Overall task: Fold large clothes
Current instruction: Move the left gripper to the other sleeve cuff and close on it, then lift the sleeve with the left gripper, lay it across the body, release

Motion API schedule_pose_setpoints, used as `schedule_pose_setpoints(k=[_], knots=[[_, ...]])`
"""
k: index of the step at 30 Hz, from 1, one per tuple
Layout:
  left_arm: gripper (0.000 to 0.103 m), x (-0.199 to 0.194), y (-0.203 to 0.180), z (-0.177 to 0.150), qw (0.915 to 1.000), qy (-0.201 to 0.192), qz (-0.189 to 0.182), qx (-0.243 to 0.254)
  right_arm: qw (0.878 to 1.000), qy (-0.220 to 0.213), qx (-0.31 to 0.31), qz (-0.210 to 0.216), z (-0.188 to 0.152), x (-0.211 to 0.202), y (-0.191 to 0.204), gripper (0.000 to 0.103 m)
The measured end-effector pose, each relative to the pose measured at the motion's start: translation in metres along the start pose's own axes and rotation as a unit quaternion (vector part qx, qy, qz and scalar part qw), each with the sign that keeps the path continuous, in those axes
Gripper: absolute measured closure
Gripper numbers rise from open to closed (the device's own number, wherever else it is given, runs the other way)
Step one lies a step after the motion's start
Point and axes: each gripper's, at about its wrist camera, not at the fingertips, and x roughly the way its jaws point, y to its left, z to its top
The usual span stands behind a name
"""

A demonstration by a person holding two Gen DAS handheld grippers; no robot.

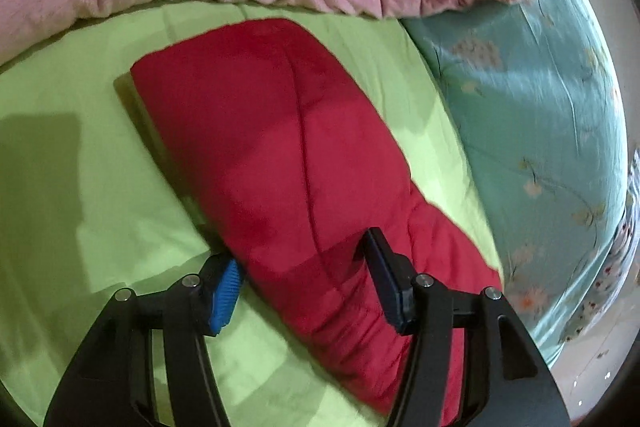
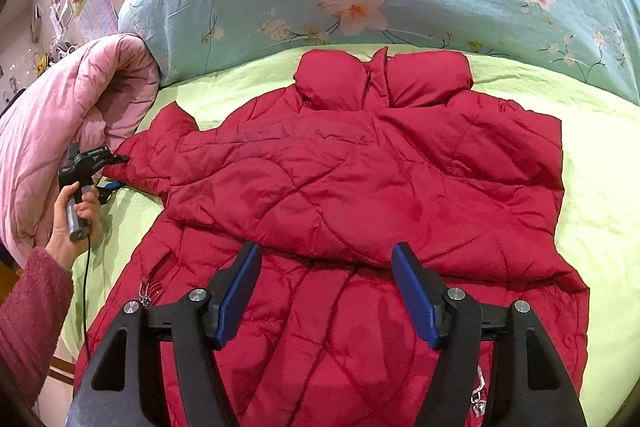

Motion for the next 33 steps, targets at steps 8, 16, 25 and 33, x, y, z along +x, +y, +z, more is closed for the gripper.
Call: schedule_pose_setpoints(k=[8,16,25,33], knots=[[0.09,-0.01,-0.025,-0.004,0.9972,-0.037,0.015,0.064,1.0,0.002,0.004,0.003,-0.004,0.0,-0.001,0.034],[0.095,-0.052,-0.049,-0.021,0.9922,-0.078,0.003,0.098,1.0,0.001,0.016,0.009,-0.004,0.001,-0.007,0.034],[0.096,-0.105,-0.114,-0.067,0.9745,-0.097,-0.061,0.193,0.999,-0.001,0.04,0.018,-0.003,-0.002,-0.023,0.034],[0.096,-0.136,-0.172,-0.124,0.9526,-0.114,-0.096,0.265,0.998,-0.004,0.053,0.022,-0.004,-0.011,-0.036,0.034]])
